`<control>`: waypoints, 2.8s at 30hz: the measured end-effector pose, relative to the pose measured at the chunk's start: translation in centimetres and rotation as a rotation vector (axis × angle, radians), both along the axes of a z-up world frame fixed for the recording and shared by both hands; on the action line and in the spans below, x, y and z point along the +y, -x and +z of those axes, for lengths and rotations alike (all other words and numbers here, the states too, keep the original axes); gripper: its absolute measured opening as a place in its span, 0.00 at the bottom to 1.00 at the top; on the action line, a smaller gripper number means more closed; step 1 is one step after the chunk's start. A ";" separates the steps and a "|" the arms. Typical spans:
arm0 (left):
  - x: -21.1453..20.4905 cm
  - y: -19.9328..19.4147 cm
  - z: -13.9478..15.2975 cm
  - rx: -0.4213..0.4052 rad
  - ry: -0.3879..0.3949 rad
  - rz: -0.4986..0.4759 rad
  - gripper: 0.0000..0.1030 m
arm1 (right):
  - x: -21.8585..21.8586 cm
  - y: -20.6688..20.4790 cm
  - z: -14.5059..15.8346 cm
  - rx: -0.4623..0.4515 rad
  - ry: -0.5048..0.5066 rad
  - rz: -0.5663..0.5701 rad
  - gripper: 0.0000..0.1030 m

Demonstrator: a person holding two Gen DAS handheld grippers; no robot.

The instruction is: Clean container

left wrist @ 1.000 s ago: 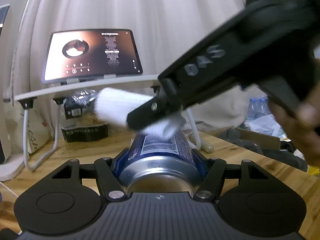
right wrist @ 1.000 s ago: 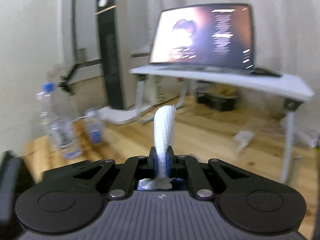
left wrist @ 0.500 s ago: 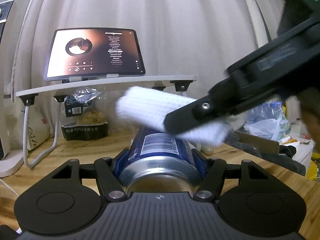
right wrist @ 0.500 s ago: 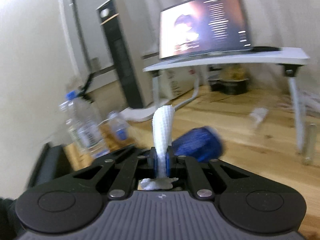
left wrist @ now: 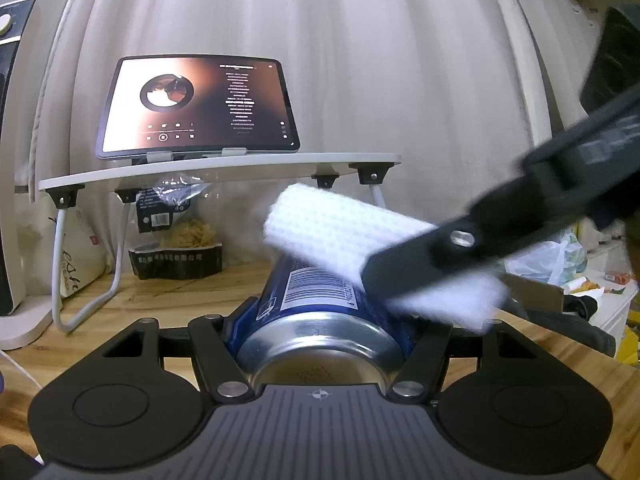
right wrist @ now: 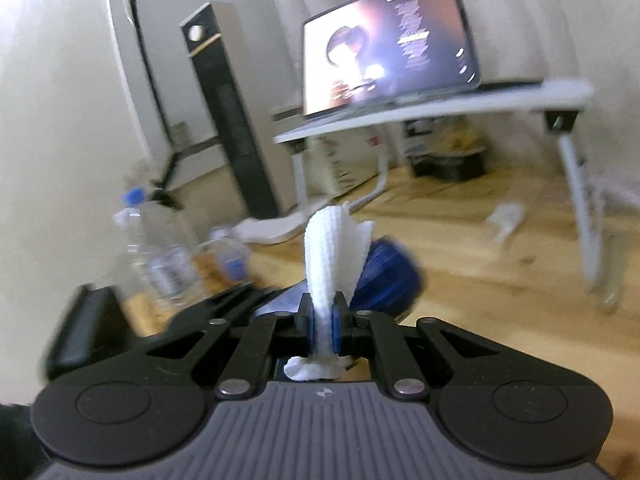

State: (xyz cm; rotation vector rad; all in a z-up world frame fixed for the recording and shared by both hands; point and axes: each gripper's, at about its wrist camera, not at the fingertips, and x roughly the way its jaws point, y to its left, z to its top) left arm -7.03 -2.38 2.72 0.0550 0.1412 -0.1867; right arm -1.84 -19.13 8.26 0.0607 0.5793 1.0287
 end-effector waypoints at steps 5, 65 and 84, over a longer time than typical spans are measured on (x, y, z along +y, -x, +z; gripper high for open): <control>-0.2 0.2 0.0 -0.009 -0.011 -0.003 0.65 | -1.2 0.2 -0.6 0.100 -0.064 0.037 0.11; 0.6 2.3 0.3 -0.127 0.114 -0.151 0.65 | -3.6 -5.2 -8.8 0.499 -0.729 -0.128 0.68; -5.2 3.4 -0.4 -0.191 -0.292 -0.034 0.65 | -3.1 -6.2 -4.5 0.524 -0.405 -0.255 0.69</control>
